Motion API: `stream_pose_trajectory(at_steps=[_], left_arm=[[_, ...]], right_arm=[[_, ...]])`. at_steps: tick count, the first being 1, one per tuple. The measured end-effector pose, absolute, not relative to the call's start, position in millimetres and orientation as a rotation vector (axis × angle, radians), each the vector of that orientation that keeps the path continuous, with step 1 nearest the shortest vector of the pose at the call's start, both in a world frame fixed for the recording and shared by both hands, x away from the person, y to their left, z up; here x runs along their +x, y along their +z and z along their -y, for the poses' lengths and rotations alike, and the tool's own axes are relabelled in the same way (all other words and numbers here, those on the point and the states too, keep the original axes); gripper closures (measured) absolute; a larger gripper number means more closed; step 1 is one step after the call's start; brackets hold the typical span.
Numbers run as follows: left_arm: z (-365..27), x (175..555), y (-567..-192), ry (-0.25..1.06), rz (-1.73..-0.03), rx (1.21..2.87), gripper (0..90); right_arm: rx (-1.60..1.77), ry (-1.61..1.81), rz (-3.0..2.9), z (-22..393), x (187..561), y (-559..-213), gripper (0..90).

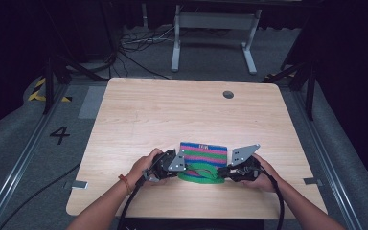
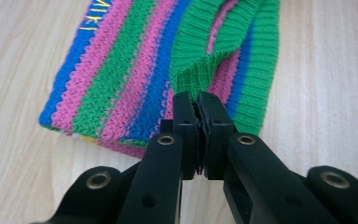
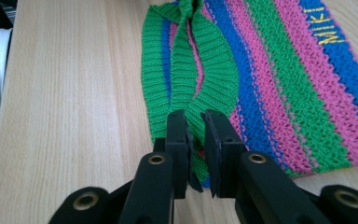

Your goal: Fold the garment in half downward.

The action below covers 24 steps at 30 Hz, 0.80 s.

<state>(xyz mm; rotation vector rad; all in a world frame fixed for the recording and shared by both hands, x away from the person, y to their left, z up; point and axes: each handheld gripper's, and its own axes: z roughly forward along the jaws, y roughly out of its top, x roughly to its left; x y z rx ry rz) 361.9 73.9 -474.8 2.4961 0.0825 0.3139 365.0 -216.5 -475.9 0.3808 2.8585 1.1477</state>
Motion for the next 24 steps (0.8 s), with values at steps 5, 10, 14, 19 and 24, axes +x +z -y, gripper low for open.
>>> stream_pose_trajectory(at_steps=[5,10,14,19,24], left_arm=[[-75,359,-479,0.302,-0.081,2.490,85.0],[-76,358,-482,0.271,-0.073,2.490,78.3],[-79,356,-484,0.256,-0.097,2.484,71.6],[-80,355,-487,0.251,-0.133,2.462,70.4],[-83,359,-490,0.240,-0.148,2.432,77.0]], right_arm=[[0.383,1.151,-2.858,217,364,-479,77.3],[0.382,1.139,-2.846,216,363,-481,75.6],[0.393,1.135,-2.843,217,363,-482,75.6],[0.398,1.127,-2.835,219,362,-485,75.9],[0.401,1.129,-2.829,219,363,-487,78.0]])
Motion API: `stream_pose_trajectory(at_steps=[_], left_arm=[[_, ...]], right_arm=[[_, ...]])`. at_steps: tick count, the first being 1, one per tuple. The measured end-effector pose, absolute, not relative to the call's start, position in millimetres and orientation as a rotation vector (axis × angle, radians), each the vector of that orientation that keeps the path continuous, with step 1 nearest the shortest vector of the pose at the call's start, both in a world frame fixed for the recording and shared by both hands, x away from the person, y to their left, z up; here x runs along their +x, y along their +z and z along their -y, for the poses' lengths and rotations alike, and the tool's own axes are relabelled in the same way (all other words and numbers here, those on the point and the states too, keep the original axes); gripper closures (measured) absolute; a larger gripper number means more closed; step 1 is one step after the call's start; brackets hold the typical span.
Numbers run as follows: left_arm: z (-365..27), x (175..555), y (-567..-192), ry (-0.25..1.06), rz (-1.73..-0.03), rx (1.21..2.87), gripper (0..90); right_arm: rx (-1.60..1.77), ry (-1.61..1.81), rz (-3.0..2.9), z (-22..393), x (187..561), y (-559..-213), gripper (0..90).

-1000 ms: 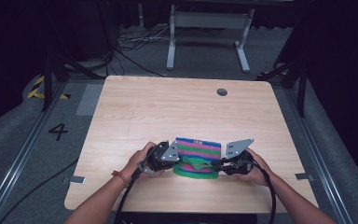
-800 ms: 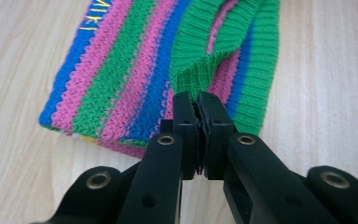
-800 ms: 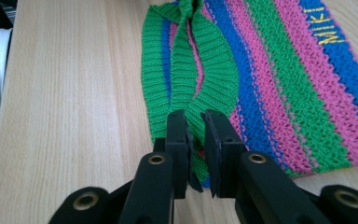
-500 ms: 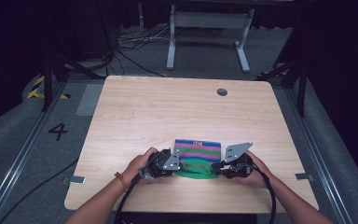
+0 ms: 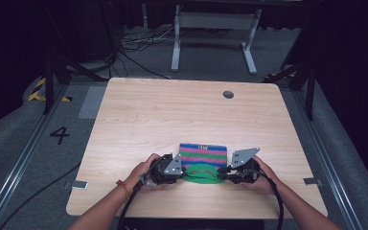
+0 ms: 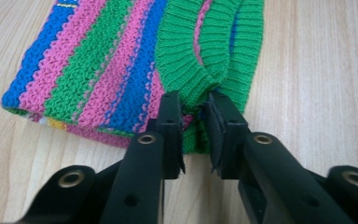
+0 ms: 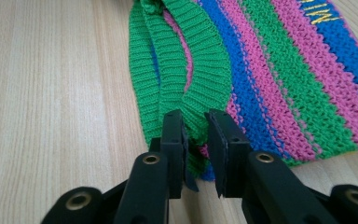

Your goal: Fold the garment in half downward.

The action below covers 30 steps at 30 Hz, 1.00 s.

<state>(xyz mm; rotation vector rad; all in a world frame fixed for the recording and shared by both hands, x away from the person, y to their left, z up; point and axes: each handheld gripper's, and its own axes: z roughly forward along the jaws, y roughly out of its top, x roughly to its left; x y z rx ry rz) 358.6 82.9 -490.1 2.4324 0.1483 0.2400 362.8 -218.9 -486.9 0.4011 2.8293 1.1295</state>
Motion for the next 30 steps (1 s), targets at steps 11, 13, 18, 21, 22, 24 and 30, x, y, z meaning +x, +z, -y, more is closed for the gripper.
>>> stream_pose_trajectory(at_steps=[11,13,18,21,22,24,30], left_arm=[[-76,368,-490,0.308,-0.180,2.448,79.2],[-75,370,-490,0.298,-0.188,2.448,79.3],[-76,371,-491,0.272,-0.216,2.436,79.6],[-75,371,-490,0.273,-0.221,2.440,80.0],[-75,372,-489,0.272,-0.221,2.446,80.0],[-74,372,-488,0.280,-0.225,2.452,79.8],[-76,370,-482,0.269,-0.232,2.448,74.5]], right_arm=[[0.456,1.115,-2.788,221,376,-489,79.5],[0.466,1.098,-2.780,221,378,-488,79.4],[0.471,1.091,-2.771,220,379,-488,79.4],[0.466,1.087,-2.771,220,379,-488,79.4],[0.468,1.084,-2.769,219,379,-488,79.3],[0.471,1.081,-2.770,219,379,-488,78.9],[0.461,1.081,-2.762,220,376,-482,76.9]])
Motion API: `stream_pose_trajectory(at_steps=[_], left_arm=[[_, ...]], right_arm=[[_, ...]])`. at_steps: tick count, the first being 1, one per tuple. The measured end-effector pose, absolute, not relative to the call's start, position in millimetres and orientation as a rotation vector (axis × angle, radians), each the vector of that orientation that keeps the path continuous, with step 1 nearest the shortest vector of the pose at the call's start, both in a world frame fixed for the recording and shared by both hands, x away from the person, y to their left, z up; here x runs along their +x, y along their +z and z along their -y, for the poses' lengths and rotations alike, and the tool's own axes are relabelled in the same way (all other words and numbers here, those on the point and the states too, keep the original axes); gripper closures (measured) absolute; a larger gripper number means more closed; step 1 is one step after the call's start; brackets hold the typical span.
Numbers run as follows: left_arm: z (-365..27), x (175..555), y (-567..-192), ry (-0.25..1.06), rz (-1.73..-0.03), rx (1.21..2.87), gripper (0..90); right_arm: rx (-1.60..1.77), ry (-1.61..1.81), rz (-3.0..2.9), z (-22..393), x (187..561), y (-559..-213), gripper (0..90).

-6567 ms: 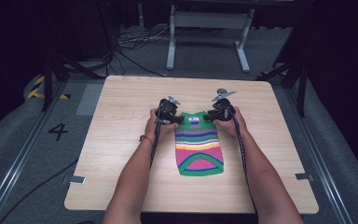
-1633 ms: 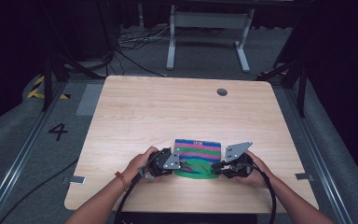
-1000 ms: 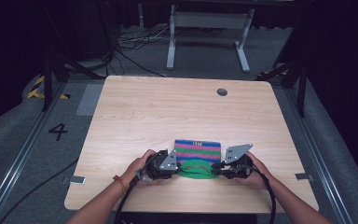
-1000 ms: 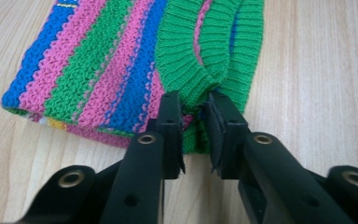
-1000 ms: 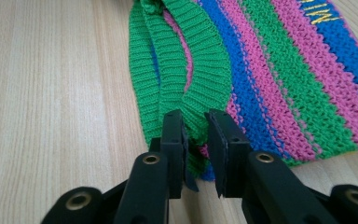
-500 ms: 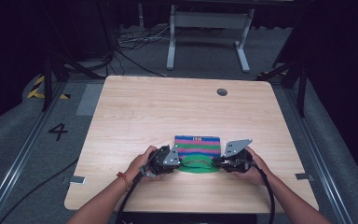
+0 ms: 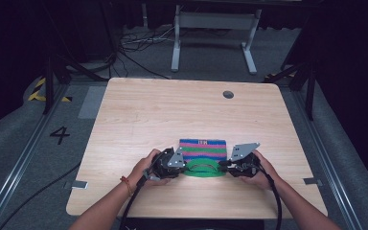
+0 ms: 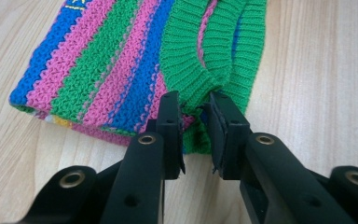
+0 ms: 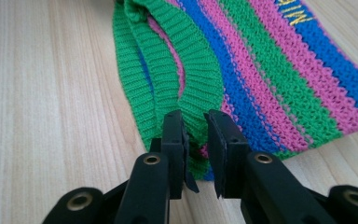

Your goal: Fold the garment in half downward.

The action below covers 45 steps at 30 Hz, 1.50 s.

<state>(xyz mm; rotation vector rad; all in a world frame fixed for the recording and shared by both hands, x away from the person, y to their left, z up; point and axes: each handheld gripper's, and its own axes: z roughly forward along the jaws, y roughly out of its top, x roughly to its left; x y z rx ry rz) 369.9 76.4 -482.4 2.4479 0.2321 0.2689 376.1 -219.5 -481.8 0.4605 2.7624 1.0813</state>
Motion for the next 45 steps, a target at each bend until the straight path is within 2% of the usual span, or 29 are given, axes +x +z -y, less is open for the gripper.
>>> stream_pose_trajectory(at_steps=[21,29,42,45], left_arm=[[-107,358,-458,0.350,-0.304,2.442,64.1],[-120,355,-455,0.376,-0.354,2.440,53.8],[-158,346,-454,0.423,-0.478,2.435,44.0],[-170,346,-455,0.441,-0.520,2.429,42.2]], right_arm=[[0.434,1.021,-2.725,231,360,-457,73.6],[0.473,1.004,-2.690,246,354,-454,67.1],[0.587,0.995,-2.620,274,351,-454,53.7],[0.598,0.977,-2.605,281,350,-455,53.4]])
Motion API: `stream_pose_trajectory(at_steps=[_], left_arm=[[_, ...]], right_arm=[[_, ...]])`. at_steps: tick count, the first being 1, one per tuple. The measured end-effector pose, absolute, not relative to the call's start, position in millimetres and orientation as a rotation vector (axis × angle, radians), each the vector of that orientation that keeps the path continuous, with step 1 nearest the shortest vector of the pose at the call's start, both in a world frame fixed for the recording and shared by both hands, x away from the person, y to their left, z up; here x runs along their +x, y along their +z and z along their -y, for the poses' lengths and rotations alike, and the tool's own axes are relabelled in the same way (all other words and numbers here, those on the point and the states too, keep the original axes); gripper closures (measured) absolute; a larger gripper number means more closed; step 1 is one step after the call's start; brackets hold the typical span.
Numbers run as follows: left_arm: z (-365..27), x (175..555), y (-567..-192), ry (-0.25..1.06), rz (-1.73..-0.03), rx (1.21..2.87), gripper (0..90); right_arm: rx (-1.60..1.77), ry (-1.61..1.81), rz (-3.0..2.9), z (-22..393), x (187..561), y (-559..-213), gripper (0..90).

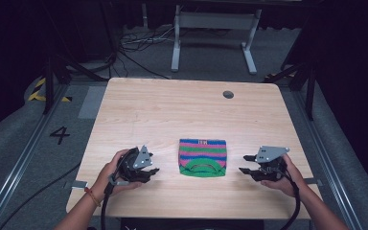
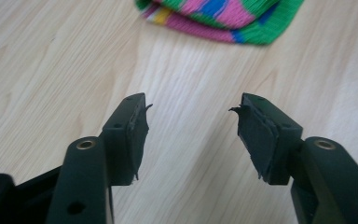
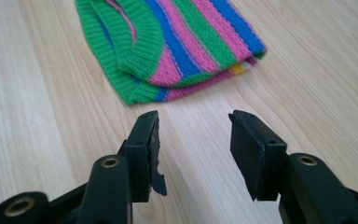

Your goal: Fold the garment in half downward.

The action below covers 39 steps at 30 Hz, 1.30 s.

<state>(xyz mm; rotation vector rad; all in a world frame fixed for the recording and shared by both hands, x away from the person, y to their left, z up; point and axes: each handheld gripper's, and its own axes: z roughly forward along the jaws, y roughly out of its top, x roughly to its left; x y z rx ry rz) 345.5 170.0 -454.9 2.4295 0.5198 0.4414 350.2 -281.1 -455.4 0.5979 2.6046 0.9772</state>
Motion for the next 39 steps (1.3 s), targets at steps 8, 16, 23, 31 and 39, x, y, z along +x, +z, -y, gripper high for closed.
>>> stream_pose_trajectory(at_steps=[8,16,23,31,39], left_arm=[[-191,341,-458,0.470,-0.576,2.457,37.7],[-210,337,-466,0.512,-0.661,2.456,27.6],[-222,334,-476,0.487,-0.709,2.444,24.3],[-236,327,-479,0.439,-0.711,2.416,20.7],[-254,321,-486,0.414,-0.778,2.382,19.3]], right_arm=[[0.646,0.962,-2.570,299,347,-460,47.7],[0.728,0.979,-2.526,325,342,-462,35.6],[0.756,0.932,-2.505,339,337,-469,28.0],[0.859,0.916,-2.459,362,330,-480,22.6],[0.964,0.927,-2.416,383,321,-490,20.0]])
